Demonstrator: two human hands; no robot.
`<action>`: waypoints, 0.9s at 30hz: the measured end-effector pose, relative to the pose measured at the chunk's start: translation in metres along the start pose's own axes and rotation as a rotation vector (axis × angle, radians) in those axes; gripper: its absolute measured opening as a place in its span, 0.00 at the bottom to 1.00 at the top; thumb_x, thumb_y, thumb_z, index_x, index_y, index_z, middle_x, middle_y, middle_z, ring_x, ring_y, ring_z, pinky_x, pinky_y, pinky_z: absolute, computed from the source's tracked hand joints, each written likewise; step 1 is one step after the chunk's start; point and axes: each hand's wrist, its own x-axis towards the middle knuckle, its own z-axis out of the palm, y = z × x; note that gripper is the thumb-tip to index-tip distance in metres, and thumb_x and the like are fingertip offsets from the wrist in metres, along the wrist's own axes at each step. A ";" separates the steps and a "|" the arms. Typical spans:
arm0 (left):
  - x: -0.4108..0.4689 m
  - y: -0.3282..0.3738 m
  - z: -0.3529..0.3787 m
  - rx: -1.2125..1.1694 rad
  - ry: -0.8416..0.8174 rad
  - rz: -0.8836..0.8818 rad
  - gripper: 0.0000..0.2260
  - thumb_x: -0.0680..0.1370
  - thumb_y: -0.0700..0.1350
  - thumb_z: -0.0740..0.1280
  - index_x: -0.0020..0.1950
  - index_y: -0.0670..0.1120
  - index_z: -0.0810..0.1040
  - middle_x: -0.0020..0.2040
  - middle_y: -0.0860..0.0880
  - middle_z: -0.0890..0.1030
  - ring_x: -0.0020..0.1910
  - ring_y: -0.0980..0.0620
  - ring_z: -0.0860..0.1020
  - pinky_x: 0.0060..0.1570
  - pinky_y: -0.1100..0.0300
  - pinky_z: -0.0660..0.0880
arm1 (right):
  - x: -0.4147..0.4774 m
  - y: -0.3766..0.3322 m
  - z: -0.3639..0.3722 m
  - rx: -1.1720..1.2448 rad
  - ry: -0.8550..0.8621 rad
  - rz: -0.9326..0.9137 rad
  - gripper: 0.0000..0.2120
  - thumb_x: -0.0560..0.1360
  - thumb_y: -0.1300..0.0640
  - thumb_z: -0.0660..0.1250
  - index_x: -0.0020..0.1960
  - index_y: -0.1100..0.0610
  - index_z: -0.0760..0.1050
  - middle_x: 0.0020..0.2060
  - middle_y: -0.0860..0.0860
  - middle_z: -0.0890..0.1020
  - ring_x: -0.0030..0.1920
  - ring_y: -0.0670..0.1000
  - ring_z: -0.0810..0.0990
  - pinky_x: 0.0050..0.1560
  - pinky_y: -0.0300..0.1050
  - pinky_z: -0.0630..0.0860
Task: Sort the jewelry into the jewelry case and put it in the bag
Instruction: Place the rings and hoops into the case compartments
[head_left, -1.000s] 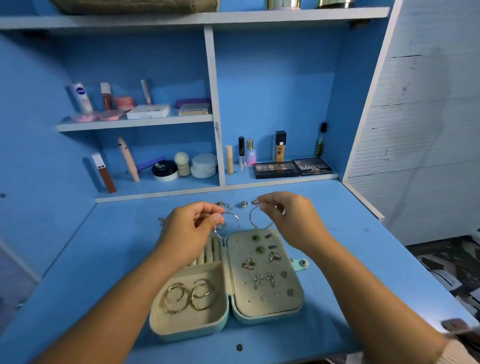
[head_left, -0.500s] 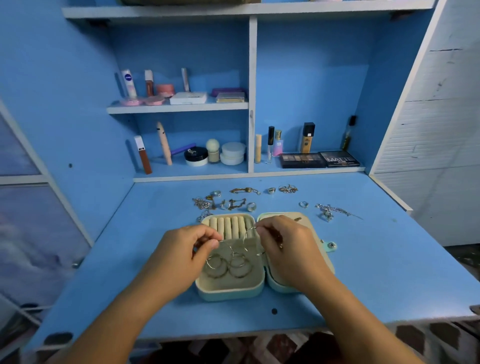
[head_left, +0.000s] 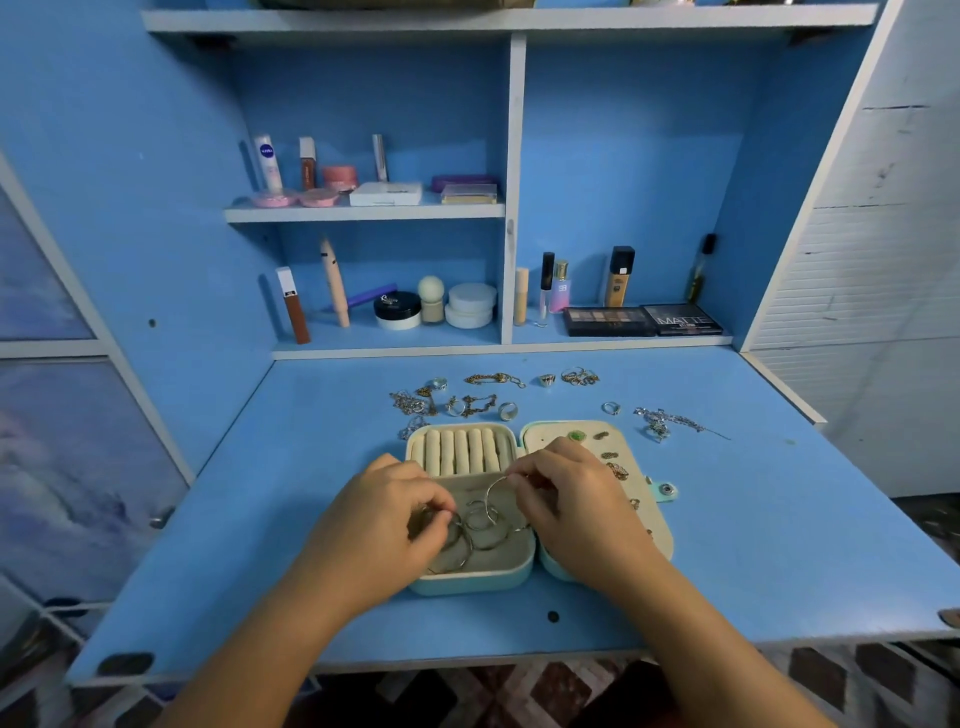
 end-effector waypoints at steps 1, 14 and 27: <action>-0.001 -0.002 0.000 -0.006 0.013 -0.008 0.03 0.73 0.47 0.70 0.44 0.55 0.83 0.40 0.62 0.77 0.47 0.62 0.71 0.45 0.69 0.68 | 0.000 0.000 0.000 -0.002 -0.001 -0.003 0.06 0.76 0.54 0.66 0.50 0.53 0.81 0.39 0.44 0.74 0.40 0.44 0.73 0.40 0.34 0.70; -0.015 -0.018 0.010 -0.182 0.182 -0.221 0.13 0.75 0.50 0.68 0.60 0.54 0.78 0.58 0.66 0.72 0.54 0.66 0.73 0.46 0.63 0.76 | 0.000 -0.016 0.000 -0.110 -0.144 -0.020 0.09 0.78 0.50 0.62 0.51 0.49 0.80 0.43 0.45 0.78 0.46 0.48 0.74 0.52 0.47 0.71; -0.019 -0.019 0.017 -0.306 0.221 -0.243 0.16 0.72 0.50 0.64 0.58 0.54 0.80 0.59 0.65 0.74 0.57 0.63 0.75 0.47 0.72 0.74 | -0.004 -0.019 0.010 -0.312 -0.119 -0.032 0.10 0.69 0.47 0.66 0.37 0.50 0.83 0.38 0.48 0.75 0.39 0.51 0.71 0.36 0.45 0.74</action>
